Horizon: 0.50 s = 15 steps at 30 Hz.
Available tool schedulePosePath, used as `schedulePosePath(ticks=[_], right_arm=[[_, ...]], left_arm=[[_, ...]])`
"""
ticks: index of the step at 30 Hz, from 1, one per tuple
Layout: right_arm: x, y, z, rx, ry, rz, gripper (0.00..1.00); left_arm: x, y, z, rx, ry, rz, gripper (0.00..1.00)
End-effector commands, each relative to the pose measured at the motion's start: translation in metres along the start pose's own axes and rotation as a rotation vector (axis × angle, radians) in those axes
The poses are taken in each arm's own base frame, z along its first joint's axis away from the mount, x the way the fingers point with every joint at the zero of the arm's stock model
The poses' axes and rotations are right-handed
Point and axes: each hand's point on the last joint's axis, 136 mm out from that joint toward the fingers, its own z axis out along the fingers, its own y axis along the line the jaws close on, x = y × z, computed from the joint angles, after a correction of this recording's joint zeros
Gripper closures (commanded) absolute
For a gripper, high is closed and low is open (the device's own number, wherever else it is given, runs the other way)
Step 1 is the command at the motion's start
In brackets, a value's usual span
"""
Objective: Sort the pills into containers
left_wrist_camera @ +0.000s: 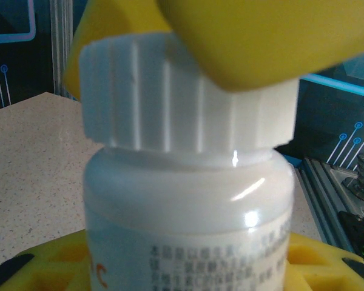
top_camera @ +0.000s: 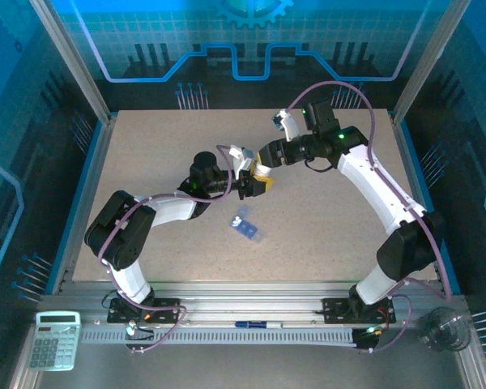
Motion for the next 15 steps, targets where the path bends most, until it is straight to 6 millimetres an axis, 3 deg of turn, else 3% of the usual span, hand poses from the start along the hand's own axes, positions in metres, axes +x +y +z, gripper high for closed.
schedulePosePath(ticks=[1,7,15], right_arm=[[-0.002,0.012,0.0,-0.028,0.016,-0.02,0.47],[0.008,0.007,0.003,0.033,0.014,0.033,0.64],[0.041,-0.007,0.023,0.231,-0.113,0.298,0.66]], left_arm=[[-0.028,-0.008,-0.002,0.011,-0.058,0.073,1.0],[-0.028,-0.007,-0.002,0.012,-0.06,0.069,1.0],[-0.027,-0.007,-0.002,0.009,-0.062,0.066,1.0]])
